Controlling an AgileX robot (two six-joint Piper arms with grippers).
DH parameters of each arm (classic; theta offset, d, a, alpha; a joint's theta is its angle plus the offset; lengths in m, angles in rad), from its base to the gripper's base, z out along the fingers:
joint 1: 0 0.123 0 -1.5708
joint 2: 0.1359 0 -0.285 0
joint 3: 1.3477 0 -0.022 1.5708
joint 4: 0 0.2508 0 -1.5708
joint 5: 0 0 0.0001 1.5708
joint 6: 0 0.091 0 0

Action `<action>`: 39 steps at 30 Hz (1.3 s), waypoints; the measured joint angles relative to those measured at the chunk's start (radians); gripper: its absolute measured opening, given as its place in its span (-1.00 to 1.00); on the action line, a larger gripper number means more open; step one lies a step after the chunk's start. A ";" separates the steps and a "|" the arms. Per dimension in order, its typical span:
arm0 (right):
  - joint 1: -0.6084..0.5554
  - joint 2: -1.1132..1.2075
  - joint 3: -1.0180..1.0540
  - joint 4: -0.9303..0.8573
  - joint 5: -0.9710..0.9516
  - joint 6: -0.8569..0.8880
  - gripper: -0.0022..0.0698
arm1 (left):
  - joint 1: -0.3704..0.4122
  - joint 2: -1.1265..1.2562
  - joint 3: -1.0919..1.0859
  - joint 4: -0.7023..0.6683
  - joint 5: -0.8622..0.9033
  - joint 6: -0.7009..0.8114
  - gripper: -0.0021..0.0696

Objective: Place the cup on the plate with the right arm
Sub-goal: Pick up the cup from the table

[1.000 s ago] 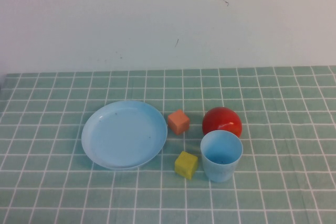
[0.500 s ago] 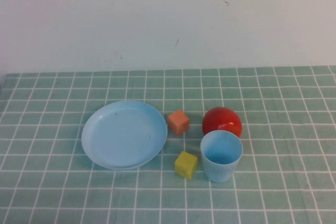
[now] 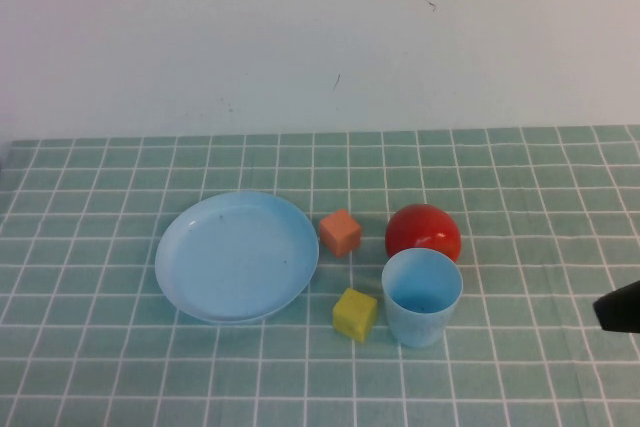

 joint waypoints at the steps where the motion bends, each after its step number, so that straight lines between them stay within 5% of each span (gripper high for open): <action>1: 0.011 0.032 -0.007 0.016 -0.005 -0.014 -0.95 | 0.000 0.000 0.000 0.000 0.000 0.000 -0.95; 8: 0.131 0.233 -0.186 0.032 -0.046 0.005 -0.80 | 0.000 0.000 0.000 0.000 0.000 0.000 -0.95; 17: 0.273 0.484 -0.527 -0.298 0.051 0.294 -0.34 | 0.000 0.000 0.000 0.000 0.000 0.001 -0.95; 39: 0.371 0.743 -0.618 -0.436 0.016 0.422 -0.30 | 0.000 0.000 0.000 0.000 0.000 0.001 -0.95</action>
